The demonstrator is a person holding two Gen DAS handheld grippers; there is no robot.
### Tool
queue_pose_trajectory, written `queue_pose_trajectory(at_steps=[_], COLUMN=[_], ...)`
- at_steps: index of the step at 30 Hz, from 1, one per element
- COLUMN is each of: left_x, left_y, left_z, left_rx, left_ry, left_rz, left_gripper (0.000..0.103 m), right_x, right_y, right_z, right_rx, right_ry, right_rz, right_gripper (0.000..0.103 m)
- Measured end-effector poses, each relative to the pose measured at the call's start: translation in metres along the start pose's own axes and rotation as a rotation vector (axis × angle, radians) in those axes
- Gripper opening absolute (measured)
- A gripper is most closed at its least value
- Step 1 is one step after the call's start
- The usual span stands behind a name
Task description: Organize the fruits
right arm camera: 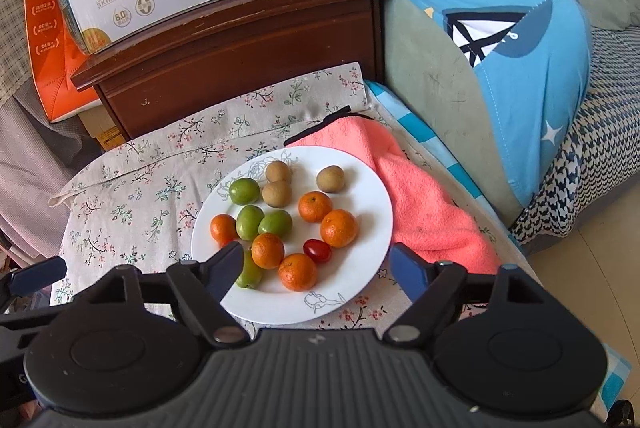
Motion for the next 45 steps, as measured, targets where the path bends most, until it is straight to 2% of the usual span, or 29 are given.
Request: queue_pose_trajectory(at_steps=[12, 21, 32, 45], left_x=[0.0, -0.003, -0.014, -0.022], left_y=[-0.014, -0.016, -0.018, -0.019], left_z=[0.002, 0.0, -0.008, -0.011], left_rx=[-0.073, -0.108, -0.119, -0.105], left_ry=[0.093, 0.128, 0.101, 0.087], left_rz=[0.018, 0.032, 0.082, 0.086], left_gripper=[0.092, 0.093, 0.093, 0.093], right_x=[0.001, -0.001, -0.002, 0.007], right_y=[-0.01, -0.016, -0.029, -0.039], right_z=[-0.005, -0.005, -0.01, -0.017], right_rx=[0.045, 0.072, 0.108, 0.15], right_ry=[0.025, 0.033, 0.029, 0.03], right_rz=[0.0, 0.014, 0.051, 0.066], right_gripper=[0.092, 0.097, 0.1, 0.101])
Point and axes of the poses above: each gripper's, at about its wrist camera, not at the fingertips, and z roughly the way its jaws point, y to its left, x to its underside, the point moved 8 cm from there along z, roughly the way its jaws point, and after that the axes turned 4 degrees about -x, right-handed, at the moved point
